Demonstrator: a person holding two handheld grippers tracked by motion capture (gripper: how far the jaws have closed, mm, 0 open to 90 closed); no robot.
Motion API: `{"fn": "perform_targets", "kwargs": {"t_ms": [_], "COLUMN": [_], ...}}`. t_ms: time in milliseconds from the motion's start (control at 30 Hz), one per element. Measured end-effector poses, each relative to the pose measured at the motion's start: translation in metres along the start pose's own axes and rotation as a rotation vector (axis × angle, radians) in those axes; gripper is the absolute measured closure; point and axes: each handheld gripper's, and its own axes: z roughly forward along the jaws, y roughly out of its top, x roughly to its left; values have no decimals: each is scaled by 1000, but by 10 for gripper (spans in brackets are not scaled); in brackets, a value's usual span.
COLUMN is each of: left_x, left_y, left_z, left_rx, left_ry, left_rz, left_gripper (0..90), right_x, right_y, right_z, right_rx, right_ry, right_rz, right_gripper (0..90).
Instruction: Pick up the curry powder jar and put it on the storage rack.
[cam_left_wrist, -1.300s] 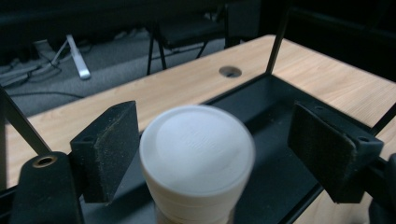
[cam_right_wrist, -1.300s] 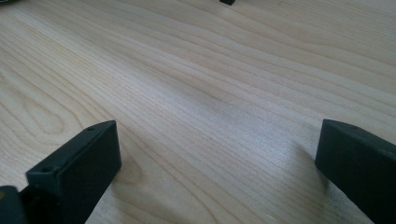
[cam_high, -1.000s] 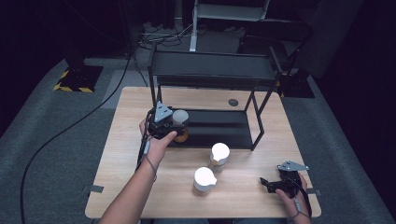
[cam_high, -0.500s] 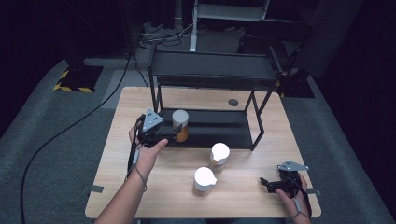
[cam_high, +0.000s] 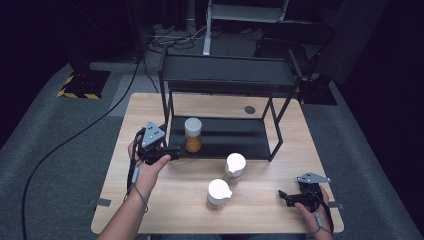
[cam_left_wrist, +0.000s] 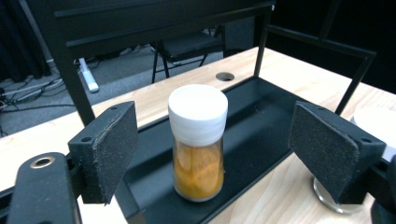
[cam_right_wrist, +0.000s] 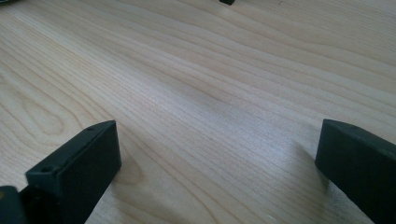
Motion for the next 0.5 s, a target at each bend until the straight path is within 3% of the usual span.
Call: {"fn": "perform_targets", "kwargs": {"t_ms": [500], "left_x": [5], "left_y": [-16], "left_z": [-20], "left_rx": [20], "left_ry": [11], "left_rz": [6], "left_gripper": [136], "right_x": [0], "right_y": [0], "right_z": [0], "right_rx": [1], "right_ry": [-4], "right_rz": [5], "right_gripper": [0]}}
